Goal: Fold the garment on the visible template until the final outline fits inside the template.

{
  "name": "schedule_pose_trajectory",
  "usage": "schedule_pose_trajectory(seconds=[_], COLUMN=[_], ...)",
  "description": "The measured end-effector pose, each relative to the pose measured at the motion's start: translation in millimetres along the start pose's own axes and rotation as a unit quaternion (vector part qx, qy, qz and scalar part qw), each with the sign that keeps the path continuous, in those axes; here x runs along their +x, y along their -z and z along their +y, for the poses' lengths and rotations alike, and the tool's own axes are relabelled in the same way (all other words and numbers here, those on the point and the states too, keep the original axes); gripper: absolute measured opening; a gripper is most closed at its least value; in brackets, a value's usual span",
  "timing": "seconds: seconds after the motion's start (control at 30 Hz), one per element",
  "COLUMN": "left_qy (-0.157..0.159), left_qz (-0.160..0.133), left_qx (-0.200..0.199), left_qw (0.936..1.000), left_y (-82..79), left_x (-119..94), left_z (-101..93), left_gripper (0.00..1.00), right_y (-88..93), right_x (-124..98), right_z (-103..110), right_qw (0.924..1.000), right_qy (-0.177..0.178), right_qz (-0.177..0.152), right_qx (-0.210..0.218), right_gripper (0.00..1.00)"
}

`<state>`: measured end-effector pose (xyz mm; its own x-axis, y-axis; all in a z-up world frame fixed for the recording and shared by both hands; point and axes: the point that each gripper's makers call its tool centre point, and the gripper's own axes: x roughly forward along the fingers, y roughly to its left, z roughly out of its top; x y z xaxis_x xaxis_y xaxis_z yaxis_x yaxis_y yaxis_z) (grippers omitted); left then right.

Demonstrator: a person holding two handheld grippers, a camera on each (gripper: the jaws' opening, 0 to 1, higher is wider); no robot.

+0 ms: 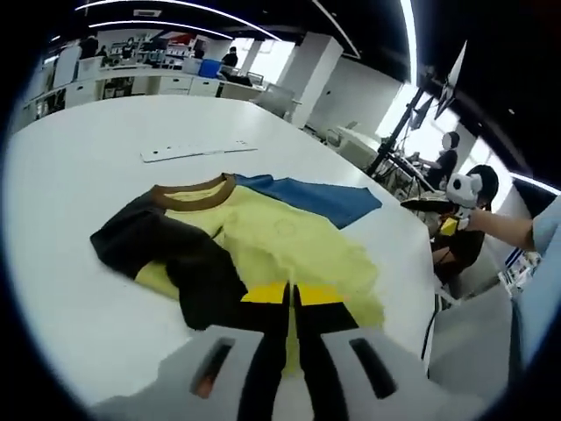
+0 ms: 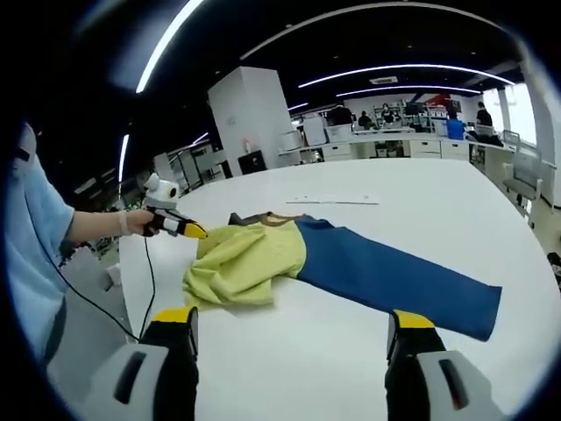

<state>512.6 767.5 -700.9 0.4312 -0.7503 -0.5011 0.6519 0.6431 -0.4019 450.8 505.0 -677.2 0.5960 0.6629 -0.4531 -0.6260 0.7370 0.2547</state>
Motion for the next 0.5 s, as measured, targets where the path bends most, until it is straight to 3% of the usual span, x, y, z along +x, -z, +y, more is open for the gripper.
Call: schedule_pose_trajectory(seconds=[0.2, 0.3, 0.5], left_qy=[0.023, 0.03, 0.049], left_qz=[-0.003, 0.001, -0.007], left_qx=[-0.02, -0.011, -0.021], left_qw=[0.9995, 0.9995, 0.9986], left_y=[-1.6, -0.4, -3.1], left_x=[23.4, 34.5, 43.9], left_z=[-18.4, -26.5, -44.8], left_gripper=[0.0, 0.0, 0.0], right_y=[1.2, 2.3, 2.9], right_x=[-1.8, -2.5, -1.9], right_z=[-0.5, -1.7, -1.0], right_qw=[1.0, 1.0, 1.0], right_qy=[0.001, 0.003, 0.003], right_qz=[0.0, 0.001, 0.001], right_qx=[0.003, 0.004, 0.005], right_gripper=[0.89, 0.89, 0.89])
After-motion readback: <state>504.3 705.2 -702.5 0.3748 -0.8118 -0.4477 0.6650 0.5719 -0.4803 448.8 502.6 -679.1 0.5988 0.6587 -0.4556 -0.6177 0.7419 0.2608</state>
